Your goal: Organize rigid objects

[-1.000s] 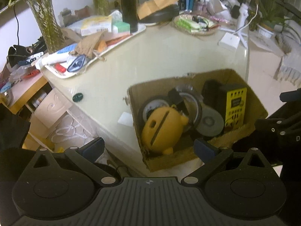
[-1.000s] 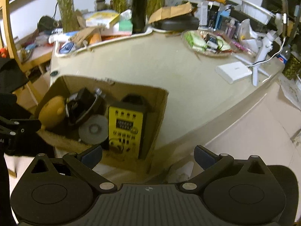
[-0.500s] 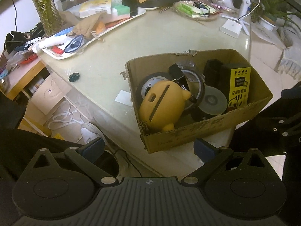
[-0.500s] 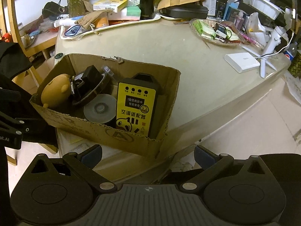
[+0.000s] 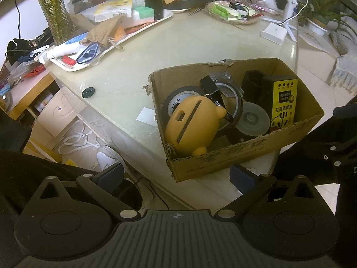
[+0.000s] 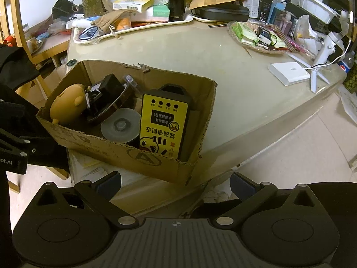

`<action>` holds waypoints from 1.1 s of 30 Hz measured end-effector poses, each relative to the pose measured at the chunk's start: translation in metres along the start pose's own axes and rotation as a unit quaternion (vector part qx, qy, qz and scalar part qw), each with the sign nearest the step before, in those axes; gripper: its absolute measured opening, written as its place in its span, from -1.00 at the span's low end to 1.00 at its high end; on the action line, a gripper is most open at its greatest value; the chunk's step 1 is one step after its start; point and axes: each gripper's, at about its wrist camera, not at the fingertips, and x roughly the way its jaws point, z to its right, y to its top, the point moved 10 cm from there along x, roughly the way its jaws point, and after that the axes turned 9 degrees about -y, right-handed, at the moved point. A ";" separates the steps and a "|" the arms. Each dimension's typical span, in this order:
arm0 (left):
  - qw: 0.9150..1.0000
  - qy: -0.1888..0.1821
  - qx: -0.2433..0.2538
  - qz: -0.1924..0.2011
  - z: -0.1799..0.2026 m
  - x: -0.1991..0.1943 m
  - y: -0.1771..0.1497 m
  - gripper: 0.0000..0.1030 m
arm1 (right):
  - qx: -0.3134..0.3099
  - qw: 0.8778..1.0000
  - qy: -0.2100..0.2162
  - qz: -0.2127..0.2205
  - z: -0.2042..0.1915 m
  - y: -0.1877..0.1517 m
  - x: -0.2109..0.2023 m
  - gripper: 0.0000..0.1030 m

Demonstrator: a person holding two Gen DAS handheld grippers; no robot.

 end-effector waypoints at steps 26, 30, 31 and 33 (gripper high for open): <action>1.000 0.005 0.000 -0.005 -0.003 0.002 -0.001 1.00 | -0.003 1.000 -0.001 0.003 -0.001 0.001 -0.002 1.00; 1.000 0.005 -0.001 -0.005 -0.004 0.002 -0.001 1.00 | -0.002 1.000 -0.001 0.002 -0.001 0.001 -0.001 1.00; 1.000 0.006 -0.001 -0.005 -0.003 0.002 -0.001 1.00 | -0.002 1.000 -0.001 0.002 -0.001 0.001 -0.001 1.00; 1.000 0.005 -0.001 -0.005 -0.004 0.002 -0.001 1.00 | -0.001 1.000 -0.001 0.002 -0.001 0.000 -0.001 1.00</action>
